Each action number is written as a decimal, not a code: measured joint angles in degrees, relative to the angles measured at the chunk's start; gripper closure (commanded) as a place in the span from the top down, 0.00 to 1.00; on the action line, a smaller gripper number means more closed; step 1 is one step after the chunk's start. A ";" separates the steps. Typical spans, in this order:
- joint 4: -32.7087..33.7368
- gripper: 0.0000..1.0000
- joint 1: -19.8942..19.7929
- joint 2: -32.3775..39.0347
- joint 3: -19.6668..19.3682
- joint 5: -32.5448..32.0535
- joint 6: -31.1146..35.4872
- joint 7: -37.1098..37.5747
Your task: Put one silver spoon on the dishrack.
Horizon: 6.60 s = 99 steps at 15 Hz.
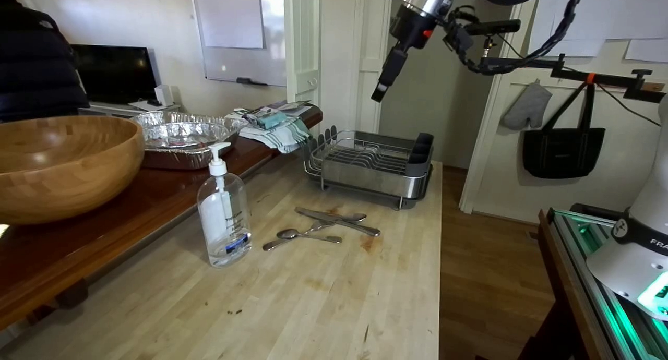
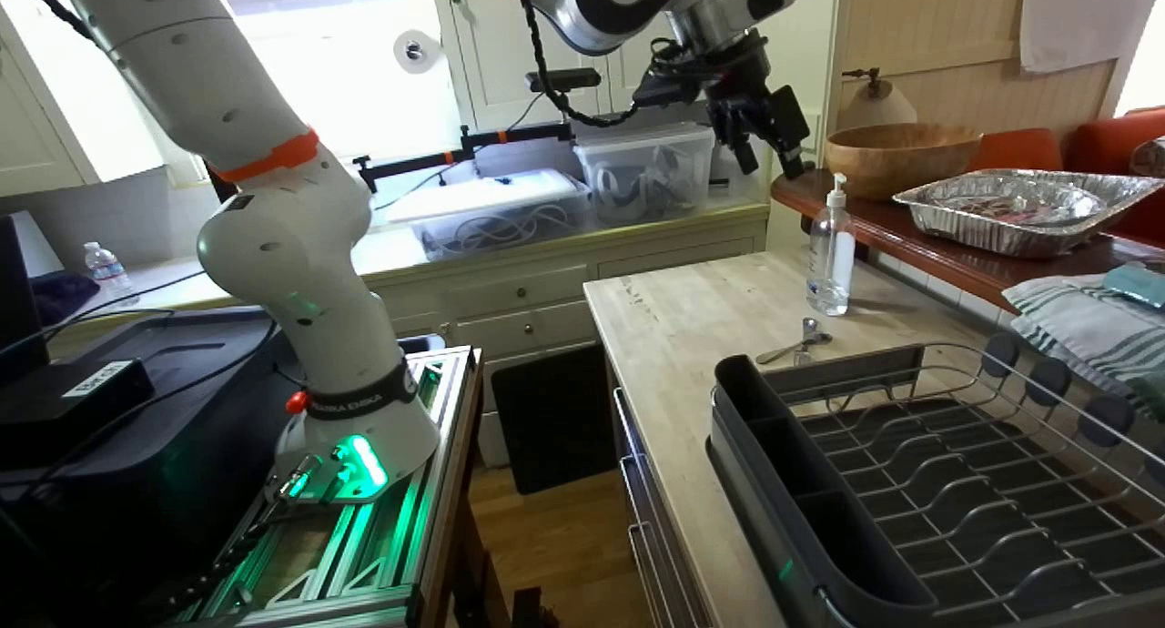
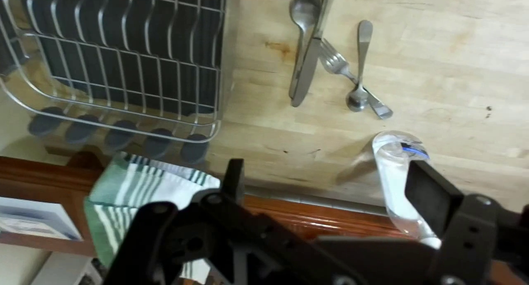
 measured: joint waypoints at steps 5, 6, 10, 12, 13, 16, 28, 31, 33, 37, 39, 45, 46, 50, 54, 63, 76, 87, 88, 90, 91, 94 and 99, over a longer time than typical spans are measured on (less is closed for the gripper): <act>7.34 1.00 2.78 12.91 -0.71 8.63 -0.15 -11.89; 8.71 1.00 2.74 15.00 -0.71 9.37 -0.56 -13.45; 11.78 1.00 2.33 19.40 -0.54 9.77 -1.95 -15.52; 11.77 1.00 2.31 19.05 -0.43 9.77 -1.95 -15.51; 11.78 1.00 2.30 18.89 -0.39 9.77 -1.95 -15.51; 11.78 1.00 2.25 18.83 -0.31 9.76 -1.95 -15.04; 17.21 1.00 2.05 34.21 4.85 17.85 2.65 -11.79; 20.67 1.00 1.22 40.31 5.44 17.90 6.26 -11.64; 23.56 1.00 0.20 44.03 6.31 17.88 6.83 -12.20; 29.01 1.00 -1.20 49.97 7.73 17.29 6.83 -13.34; 31.34 1.00 -1.32 52.43 8.00 16.87 6.83 -13.93; 36.42 1.00 -1.25 57.49 8.29 13.19 5.69 -14.06; 36.98 1.00 -1.23 58.05 8.26 12.39 5.32 -14.04; 38.72 0.73 -1.13 59.32 8.03 9.89 2.83 -13.93; 40.05 0.45 -1.06 60.04 7.99 8.99 0.93 -13.93; 42.29 0.21 -0.99 61.42 7.96 8.38 -0.39 -13.93; 44.37 0.02 -0.96 62.22 7.94 8.31 -1.18 -13.93; 43.82 0.01 -0.96 59.36 7.89 8.31 -0.80 -13.93; 43.46 0.01 -0.96 58.55 7.87 8.31 -0.77 -13.92; 42.67 0.01 -0.96 57.21 7.84 8.31 -0.77 -13.91; 42.44 0.01 -0.96 56.90 7.81 8.31 -0.77 -13.88; 42.01 0.01 -0.95 56.81 7.72 8.31 -0.77 -13.87; 35.84 0.01 -0.98 52.33 7.20 8.31 5.19 -12.02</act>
